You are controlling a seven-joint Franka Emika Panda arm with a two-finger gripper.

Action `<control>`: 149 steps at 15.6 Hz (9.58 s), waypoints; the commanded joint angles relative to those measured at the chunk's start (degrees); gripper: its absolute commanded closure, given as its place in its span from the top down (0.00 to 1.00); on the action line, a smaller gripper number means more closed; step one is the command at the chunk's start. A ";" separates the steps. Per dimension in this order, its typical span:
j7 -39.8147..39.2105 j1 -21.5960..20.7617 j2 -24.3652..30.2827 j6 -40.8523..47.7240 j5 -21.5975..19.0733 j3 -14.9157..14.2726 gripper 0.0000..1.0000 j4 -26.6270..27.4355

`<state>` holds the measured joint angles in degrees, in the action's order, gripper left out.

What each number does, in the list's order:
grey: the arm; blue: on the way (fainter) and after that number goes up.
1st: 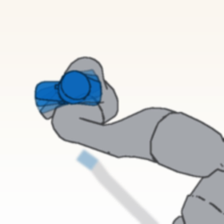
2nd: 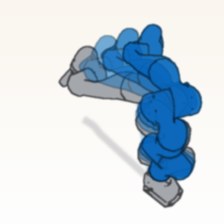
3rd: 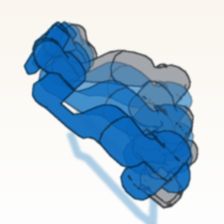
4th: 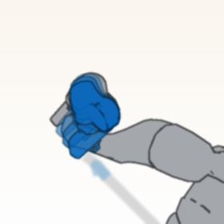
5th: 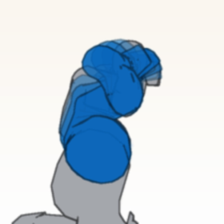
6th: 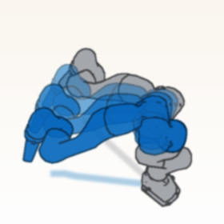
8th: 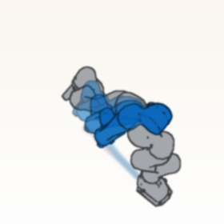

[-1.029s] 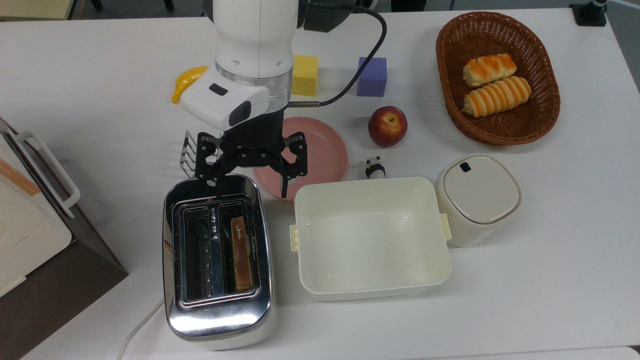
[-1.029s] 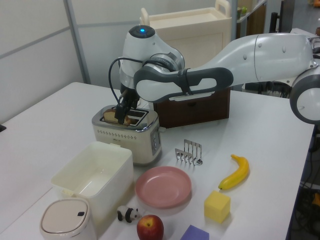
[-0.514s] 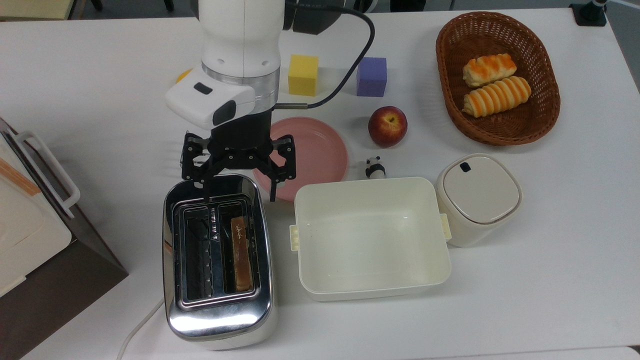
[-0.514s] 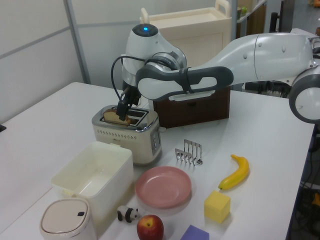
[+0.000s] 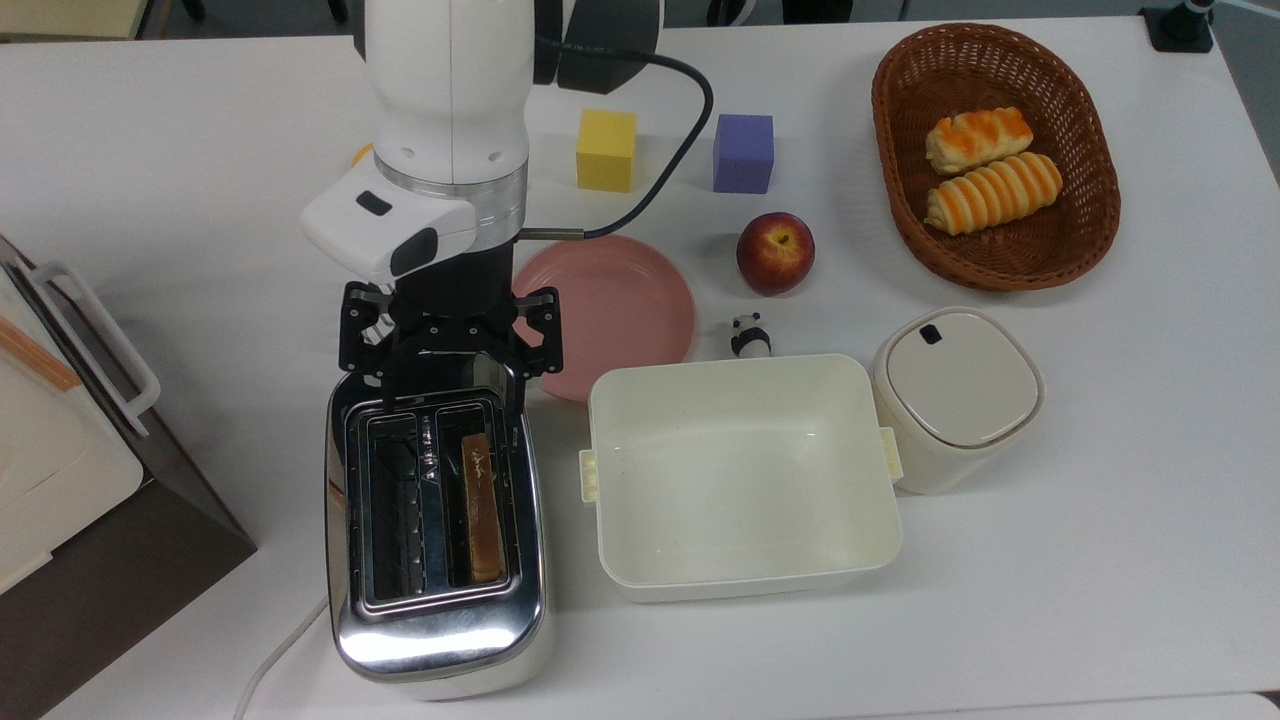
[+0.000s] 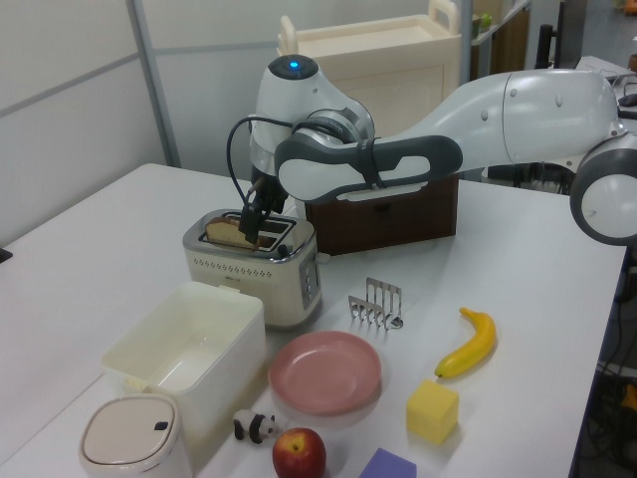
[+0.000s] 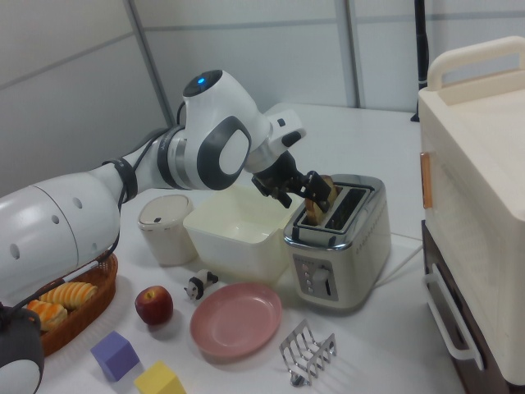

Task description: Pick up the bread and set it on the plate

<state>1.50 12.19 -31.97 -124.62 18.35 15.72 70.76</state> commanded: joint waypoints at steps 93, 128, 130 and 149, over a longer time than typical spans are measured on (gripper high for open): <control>-4.84 0.55 23.98 26.54 -10.71 0.89 0.00 17.56; -4.14 1.43 21.16 17.66 -5.17 0.89 0.69 24.69; -4.14 1.34 21.07 17.66 -4.64 0.98 0.76 24.69; -3.96 1.96 22.39 20.20 -5.17 0.81 1.00 21.44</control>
<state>-1.84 14.08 -11.70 -105.31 13.11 17.06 92.96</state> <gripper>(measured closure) 0.000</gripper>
